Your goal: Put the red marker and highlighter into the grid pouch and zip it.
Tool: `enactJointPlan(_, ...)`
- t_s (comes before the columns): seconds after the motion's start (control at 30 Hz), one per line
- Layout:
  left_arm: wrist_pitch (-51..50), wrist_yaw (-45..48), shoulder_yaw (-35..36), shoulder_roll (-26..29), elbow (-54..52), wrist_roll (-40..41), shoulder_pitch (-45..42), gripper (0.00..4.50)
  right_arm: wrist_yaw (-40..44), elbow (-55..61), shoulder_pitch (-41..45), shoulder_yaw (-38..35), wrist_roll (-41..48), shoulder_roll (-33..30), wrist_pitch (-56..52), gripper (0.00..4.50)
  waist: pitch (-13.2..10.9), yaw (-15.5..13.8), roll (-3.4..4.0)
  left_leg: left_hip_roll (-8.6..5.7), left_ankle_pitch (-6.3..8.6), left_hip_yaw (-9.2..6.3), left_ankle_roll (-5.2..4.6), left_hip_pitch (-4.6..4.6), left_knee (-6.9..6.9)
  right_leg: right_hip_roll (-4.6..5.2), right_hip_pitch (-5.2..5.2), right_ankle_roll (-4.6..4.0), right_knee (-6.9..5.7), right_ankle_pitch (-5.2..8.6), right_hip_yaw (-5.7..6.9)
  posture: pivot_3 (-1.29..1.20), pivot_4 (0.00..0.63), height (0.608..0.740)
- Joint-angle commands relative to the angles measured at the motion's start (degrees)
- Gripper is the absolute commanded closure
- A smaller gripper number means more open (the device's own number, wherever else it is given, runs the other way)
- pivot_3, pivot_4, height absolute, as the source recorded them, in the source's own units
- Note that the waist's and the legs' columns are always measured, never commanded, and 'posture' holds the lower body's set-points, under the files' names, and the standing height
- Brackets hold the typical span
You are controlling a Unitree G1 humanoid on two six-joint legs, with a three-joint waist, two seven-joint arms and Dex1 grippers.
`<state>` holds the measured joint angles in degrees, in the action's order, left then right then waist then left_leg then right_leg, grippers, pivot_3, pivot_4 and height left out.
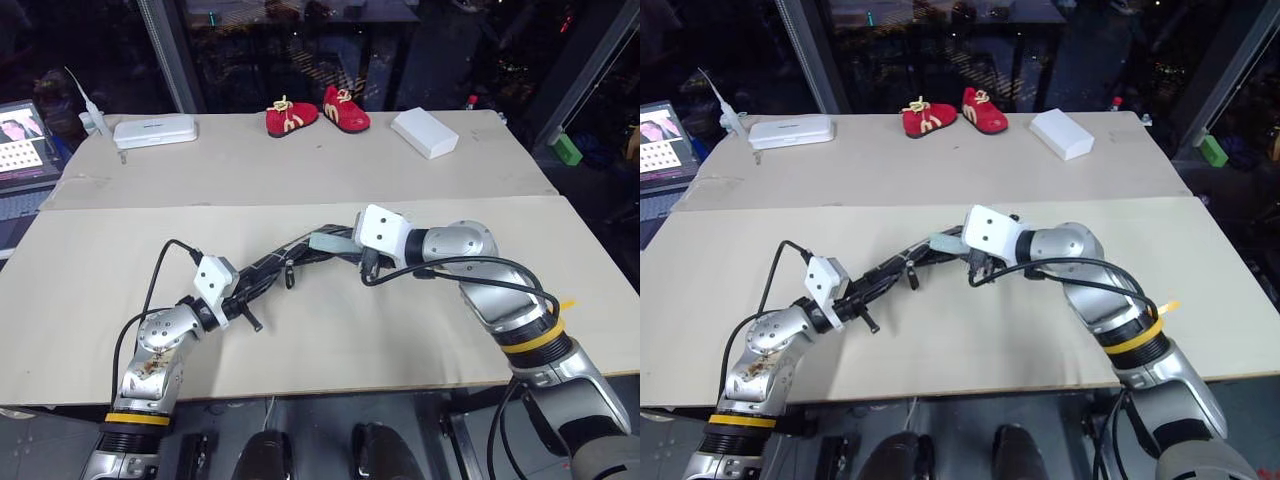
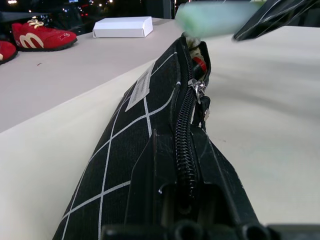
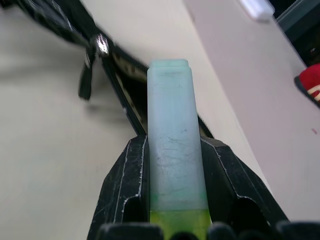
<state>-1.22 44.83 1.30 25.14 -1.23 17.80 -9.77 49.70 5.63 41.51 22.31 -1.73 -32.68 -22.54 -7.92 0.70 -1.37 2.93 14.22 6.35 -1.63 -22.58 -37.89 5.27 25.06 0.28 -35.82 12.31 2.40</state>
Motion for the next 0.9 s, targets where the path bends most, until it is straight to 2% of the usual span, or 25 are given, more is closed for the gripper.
enactJointPlan(0.03,1.32,0.03,-0.02,-0.11,-1.17,-0.33,-0.06,4.50,0.01,-0.47,1.43,0.15,-1.73,0.90,1.33,3.43,0.00,0.01,0.00,0.00,0.00,0.00,0.00,0.00,0.00,0.00,0.00,0.00,0.00,0.00,0.00,0.00,0.150,0.740)
enactJointPlan(0.4,1.05,-0.33,0.93,-0.05,-0.58,0.20,-0.46,4.50,4.35,1.43,-0.79,-3.90,1.49,-1.57,2.20,3.43,0.00,0.01,0.00,0.00,0.00,-0.01,0.00,0.00,-0.01,0.00,-0.01,0.00,-0.01,0.00,0.01,0.00,0.150,0.740)
enactJointPlan(0.73,1.94,0.50,-0.84,-0.23,-1.42,-0.89,0.14,4.50,1.46,-5.18,2.24,-2.45,-2.06,1.53,2.90,3.43,0.00,0.12,0.00,0.00,0.00,0.04,0.00,0.05,-0.01,0.00,-0.01,-0.01,-0.04,-0.01,-0.02,0.00,0.150,0.740)
enactJointPlan(0.9,2.37,1.22,-1.80,-0.01,-2.25,-1.53,0.26,4.50,1.89,-9.62,4.69,1.87,-7.13,2.53,7.45,3.43,0.00,0.08,0.00,0.00,0.00,0.09,0.00,0.04,-0.01,-0.01,-0.02,-0.01,-0.05,-0.01,-0.01,0.00,0.150,0.740)
